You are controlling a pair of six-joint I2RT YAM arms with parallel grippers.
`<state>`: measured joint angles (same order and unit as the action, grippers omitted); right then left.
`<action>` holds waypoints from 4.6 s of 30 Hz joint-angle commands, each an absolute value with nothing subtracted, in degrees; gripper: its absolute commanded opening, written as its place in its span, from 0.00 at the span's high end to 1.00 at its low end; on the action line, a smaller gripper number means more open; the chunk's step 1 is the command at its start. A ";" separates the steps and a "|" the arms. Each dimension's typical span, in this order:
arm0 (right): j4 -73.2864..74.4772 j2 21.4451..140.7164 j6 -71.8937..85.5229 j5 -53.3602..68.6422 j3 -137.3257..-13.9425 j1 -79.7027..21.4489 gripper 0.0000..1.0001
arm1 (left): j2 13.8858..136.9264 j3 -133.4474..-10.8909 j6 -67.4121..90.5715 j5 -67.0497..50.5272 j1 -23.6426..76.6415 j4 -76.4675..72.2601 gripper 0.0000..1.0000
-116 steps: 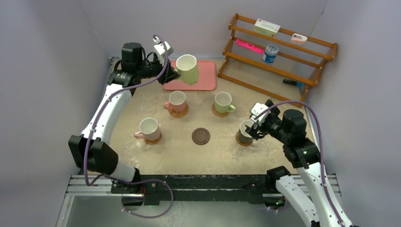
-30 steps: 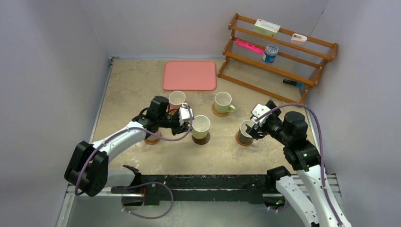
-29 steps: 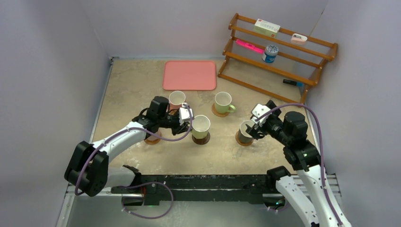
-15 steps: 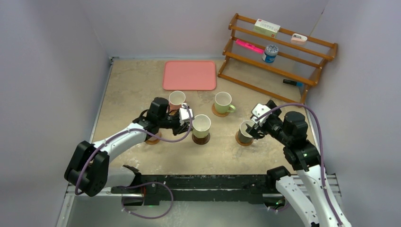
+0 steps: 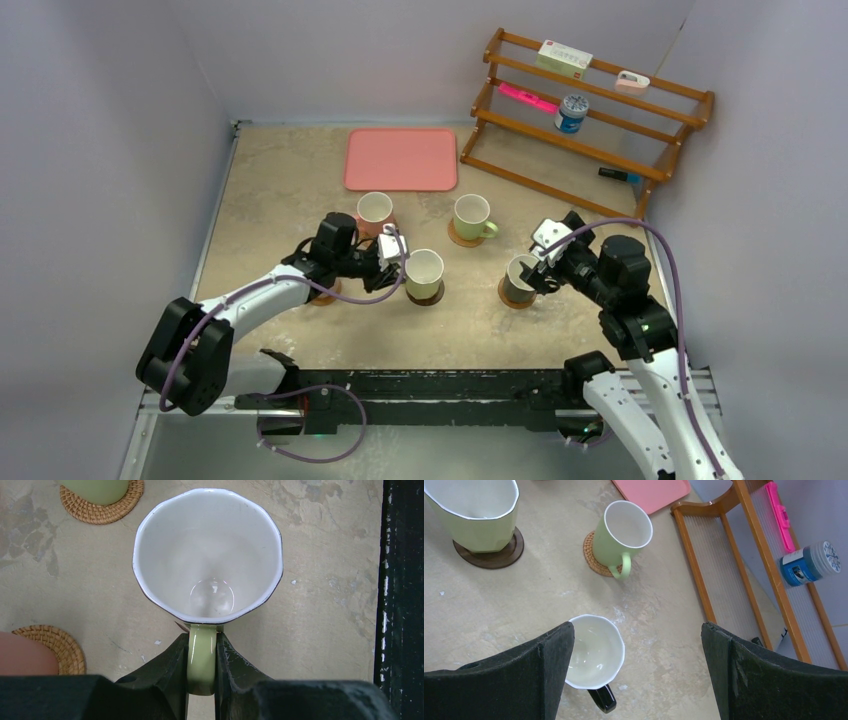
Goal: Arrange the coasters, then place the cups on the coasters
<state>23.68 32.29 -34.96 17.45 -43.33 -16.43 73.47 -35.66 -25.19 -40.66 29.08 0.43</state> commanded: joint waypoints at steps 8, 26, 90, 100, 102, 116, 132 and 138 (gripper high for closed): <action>22.68 32.50 -35.26 17.23 -42.98 -16.28 0.02 | 71.55 -35.46 -22.74 -43.90 29.61 -8.19 1.00; 22.70 32.43 -35.27 17.13 -42.80 -16.21 0.02 | 72.12 -34.15 -21.23 -44.19 29.70 -10.63 1.00; 23.99 31.48 -35.44 17.27 -43.58 -16.23 0.02 | 63.92 -36.33 -30.67 -39.93 30.22 5.54 0.16; 24.67 30.58 -33.56 16.70 -44.69 -16.25 0.02 | 52.68 -39.73 -29.08 -31.08 30.20 11.64 0.00; 24.18 29.99 -32.04 15.66 -44.82 -16.24 0.02 | 50.44 -40.19 -28.15 -28.57 30.16 12.15 0.00; 13.59 20.65 -16.91 1.17 -41.23 -16.20 0.02 | 34.79 -40.74 -20.00 2.16 30.22 14.16 0.00; 13.26 11.25 -9.72 0.20 -38.12 -16.23 0.02 | 11.66 -29.91 -16.27 17.47 29.48 14.73 0.00; 15.47 2.52 -9.02 -0.42 -37.18 -16.19 0.02 | 9.40 -29.08 -16.05 15.77 27.12 14.86 0.00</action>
<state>14.81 6.70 -10.63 0.89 -37.36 -16.43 9.61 -29.39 -17.52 15.51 28.49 15.49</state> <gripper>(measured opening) 0.983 0.998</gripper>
